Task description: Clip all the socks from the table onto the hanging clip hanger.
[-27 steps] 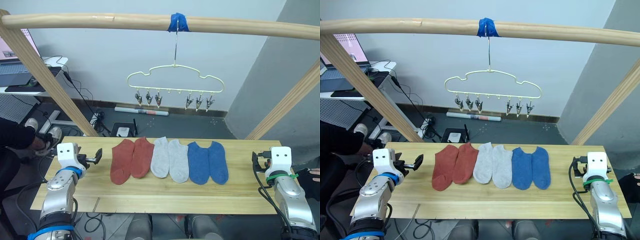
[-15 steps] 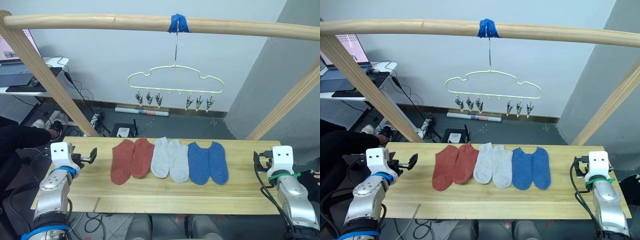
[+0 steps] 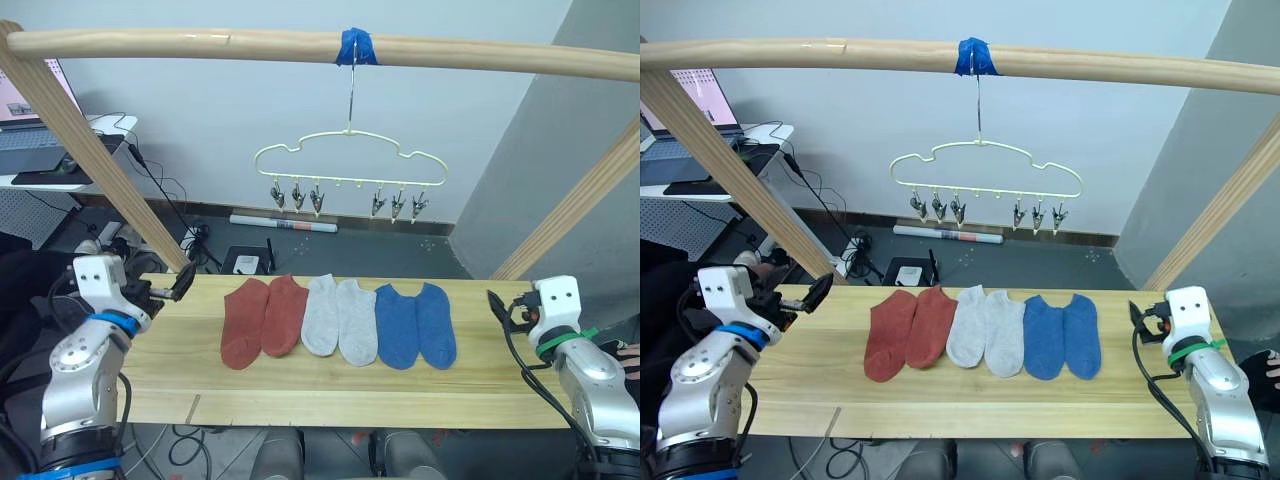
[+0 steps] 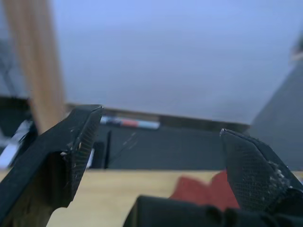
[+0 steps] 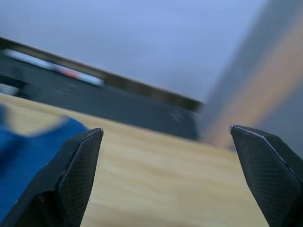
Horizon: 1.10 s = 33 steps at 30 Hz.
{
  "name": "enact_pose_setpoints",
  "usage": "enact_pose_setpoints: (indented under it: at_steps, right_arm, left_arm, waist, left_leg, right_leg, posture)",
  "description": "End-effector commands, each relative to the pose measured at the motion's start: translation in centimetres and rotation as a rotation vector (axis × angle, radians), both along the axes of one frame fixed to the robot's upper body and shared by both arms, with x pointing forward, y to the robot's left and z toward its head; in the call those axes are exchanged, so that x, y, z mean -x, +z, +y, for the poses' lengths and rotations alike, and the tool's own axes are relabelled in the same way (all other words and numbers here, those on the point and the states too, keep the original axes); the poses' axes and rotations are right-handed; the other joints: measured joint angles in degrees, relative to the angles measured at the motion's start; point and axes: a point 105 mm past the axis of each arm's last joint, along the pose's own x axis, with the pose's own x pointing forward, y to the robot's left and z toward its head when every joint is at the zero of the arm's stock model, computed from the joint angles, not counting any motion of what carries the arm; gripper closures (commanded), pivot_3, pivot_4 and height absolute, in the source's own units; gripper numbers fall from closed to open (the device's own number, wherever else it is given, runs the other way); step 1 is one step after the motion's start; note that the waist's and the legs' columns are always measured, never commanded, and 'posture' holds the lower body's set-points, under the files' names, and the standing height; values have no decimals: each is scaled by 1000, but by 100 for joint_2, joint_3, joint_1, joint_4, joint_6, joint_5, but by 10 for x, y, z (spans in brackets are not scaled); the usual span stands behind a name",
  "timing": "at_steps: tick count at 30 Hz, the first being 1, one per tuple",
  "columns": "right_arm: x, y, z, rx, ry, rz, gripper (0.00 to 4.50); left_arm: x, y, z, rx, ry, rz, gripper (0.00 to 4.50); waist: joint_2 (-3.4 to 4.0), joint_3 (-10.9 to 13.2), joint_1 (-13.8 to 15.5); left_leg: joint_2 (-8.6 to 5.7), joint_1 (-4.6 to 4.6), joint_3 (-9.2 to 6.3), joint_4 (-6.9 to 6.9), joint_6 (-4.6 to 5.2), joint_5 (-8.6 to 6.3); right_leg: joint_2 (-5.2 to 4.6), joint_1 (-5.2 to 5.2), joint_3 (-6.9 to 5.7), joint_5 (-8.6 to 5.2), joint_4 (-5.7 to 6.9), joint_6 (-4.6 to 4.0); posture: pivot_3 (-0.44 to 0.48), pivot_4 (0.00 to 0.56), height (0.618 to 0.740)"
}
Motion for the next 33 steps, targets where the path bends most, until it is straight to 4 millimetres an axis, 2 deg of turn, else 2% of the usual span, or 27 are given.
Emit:
enact_pose_setpoints:
  at_steps: [1,5,10,13,18,21,33]
  right_arm:
    - [4,37,50,-106,309,-53,16]
    - [10,71,103,-160,603,-84,16]
    - [14,98,147,-191,774,-120,16]
    - [15,108,163,-211,818,-142,0]
    - [13,112,175,-215,847,-163,0]
    - [12,113,179,-213,861,-174,0]
    - [4,120,187,-215,870,-212,0]
  left_arm:
    - [-3,28,-43,-38,-171,-59,0]
    - [-21,42,-76,-45,-233,-116,0]
    - [-33,46,-93,-7,-261,-149,0]
    - [-34,47,-96,20,-263,-173,599]
    - [-42,43,-97,4,-243,-173,2124]
    - [-51,43,-95,27,-216,-189,2124]
    - [-73,43,-113,59,-245,-227,2124]
  waist:
    - [3,5,0]
    - [5,12,2]
    - [4,12,-18]
    - [4,12,-16]
    - [3,13,-6]
    - [2,14,7]
    - [1,14,3]
  left_leg:
    - [-1,-1,0,1,0,0]
    - [-2,-2,-1,7,1,1]
    - [-1,-8,-2,10,2,0]
    - [0,-16,-2,9,2,0]
    - [0,-21,-4,8,2,-1]
    - [-1,-19,-7,11,2,0]
    - [-1,-22,-10,11,2,0]
  right_leg:
    - [0,1,1,0,-1,0]
    - [2,1,0,4,-1,7]
    - [5,-2,0,4,-6,8]
    - [5,-9,-2,4,-7,8]
    - [3,-12,-5,4,-12,8]
    - [3,-8,-11,4,-10,8]
    - [4,-11,-15,5,-9,8]
  posture:
    - [-1,165,740]
    - [-17,168,740]
    - [-31,167,740]
    - [-37,168,740]
    - [-30,170,740]
    - [-30,170,740]
    - [-18,161,740]
